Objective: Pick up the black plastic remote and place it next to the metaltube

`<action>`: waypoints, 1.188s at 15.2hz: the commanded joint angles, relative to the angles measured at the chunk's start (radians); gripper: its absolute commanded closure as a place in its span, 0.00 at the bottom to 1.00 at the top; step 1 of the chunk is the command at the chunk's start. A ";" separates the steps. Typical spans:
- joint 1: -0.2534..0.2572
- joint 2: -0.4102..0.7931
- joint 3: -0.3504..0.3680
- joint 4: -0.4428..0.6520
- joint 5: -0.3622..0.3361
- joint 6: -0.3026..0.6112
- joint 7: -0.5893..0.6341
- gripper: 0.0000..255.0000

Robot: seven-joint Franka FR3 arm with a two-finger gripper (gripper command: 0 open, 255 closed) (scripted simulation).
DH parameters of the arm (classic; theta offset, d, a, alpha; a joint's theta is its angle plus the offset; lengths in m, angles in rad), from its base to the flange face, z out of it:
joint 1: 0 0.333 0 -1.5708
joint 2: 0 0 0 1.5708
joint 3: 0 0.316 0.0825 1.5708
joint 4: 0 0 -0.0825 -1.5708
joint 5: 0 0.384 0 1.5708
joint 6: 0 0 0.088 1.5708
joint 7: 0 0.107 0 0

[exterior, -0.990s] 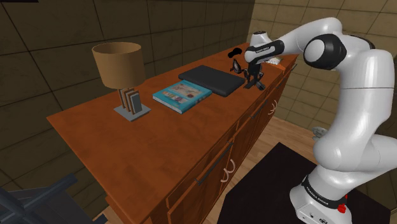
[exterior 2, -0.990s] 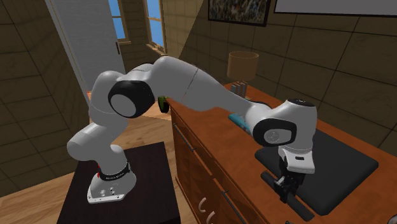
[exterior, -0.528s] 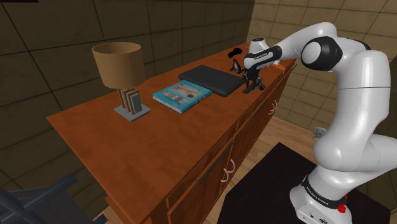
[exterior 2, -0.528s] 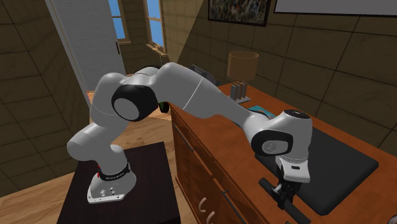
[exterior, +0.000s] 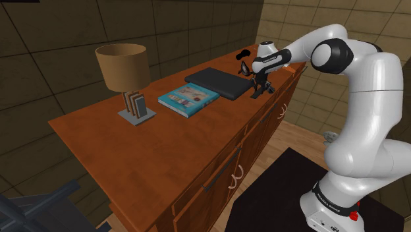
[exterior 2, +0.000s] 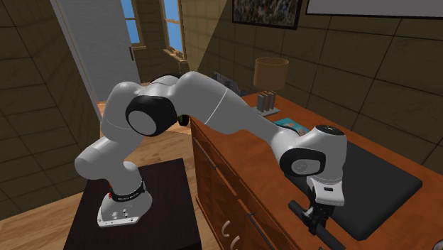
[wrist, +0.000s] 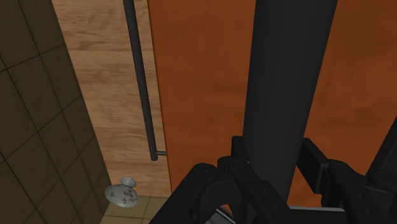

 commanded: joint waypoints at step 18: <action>0.006 -0.071 0.013 0.012 0.018 -0.085 -0.010 0.00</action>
